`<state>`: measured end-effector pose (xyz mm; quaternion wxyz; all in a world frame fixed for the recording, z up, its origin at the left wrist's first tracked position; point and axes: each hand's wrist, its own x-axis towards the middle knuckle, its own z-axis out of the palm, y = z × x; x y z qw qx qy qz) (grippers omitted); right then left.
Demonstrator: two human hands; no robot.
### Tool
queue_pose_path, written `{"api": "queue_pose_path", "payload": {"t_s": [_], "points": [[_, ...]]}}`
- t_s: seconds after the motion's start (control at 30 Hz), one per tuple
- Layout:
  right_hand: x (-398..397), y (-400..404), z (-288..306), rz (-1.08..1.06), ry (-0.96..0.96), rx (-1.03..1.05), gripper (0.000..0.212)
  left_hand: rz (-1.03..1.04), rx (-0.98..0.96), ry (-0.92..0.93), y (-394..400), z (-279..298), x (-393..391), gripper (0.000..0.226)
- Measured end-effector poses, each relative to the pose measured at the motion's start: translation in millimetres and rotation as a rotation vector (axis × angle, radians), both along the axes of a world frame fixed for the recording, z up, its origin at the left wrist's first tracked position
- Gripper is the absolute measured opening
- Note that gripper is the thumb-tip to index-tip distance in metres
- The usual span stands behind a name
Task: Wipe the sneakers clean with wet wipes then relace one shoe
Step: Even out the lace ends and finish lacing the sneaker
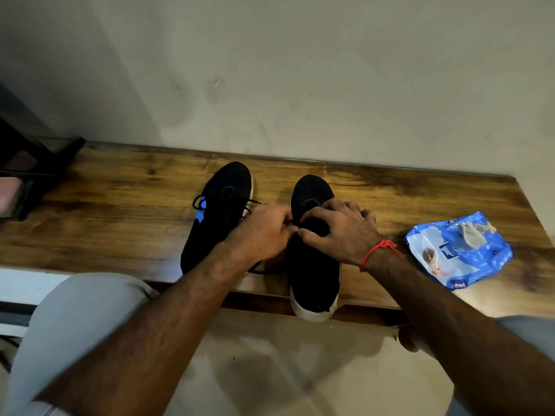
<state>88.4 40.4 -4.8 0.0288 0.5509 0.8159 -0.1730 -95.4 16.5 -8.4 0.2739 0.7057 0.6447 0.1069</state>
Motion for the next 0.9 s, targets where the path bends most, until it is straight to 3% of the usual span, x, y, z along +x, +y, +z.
{"api": "queue_pose_path", "payload": {"t_s": [0.07, 0.13, 0.27, 0.33, 0.4, 0.5, 0.6, 0.7, 0.9], "points": [[-0.5, -1.3, 0.3, 0.009, -0.014, 0.002, 0.046, -0.082, -0.037, 0.08, 1.8, -2.9, -0.7, 0.011], [0.2, -1.4, 0.3, 0.011, -0.012, -0.002, 0.045, -0.009, -0.021, 0.004, 6.0, 0.5, -2.2, 0.008], [2.9, 1.2, 3.3, -0.016, 0.035, -0.068, 0.043, 0.539, 0.292, -0.193, 15.6, 17.0, -14.7, 0.024], [3.6, 2.0, 3.8, -0.028, 0.047, -0.078, 0.042, 0.794, 0.147, -0.714, 19.9, 24.5, -14.4, 0.024], [3.0, 2.0, 3.9, -0.032, 0.056, -0.089, 0.041, 0.894, -0.006, -1.178, 17.8, 31.0, -9.0, 0.025], [1.9, 3.2, 3.8, -0.025, 0.053, -0.086, 0.041, 0.992, 0.023, -1.385, 15.0, 32.6, -6.6, 0.021], [-0.6, 2.6, 3.2, -0.008, 0.055, -0.098, 0.043, 1.077, 0.085, -1.428, 17.4, 31.7, -8.7, 0.019], [-0.6, 1.3, 1.8, -0.004, 0.041, -0.093, 0.042, 0.986, 0.075, -1.266, 16.8, 31.5, -7.2, 0.02], [6.0, 2.3, 3.3, -0.024, 0.051, -0.125, 0.042, 0.571, -0.439, -0.76, 1.7, 41.6, -14.1, 0.048]]}}
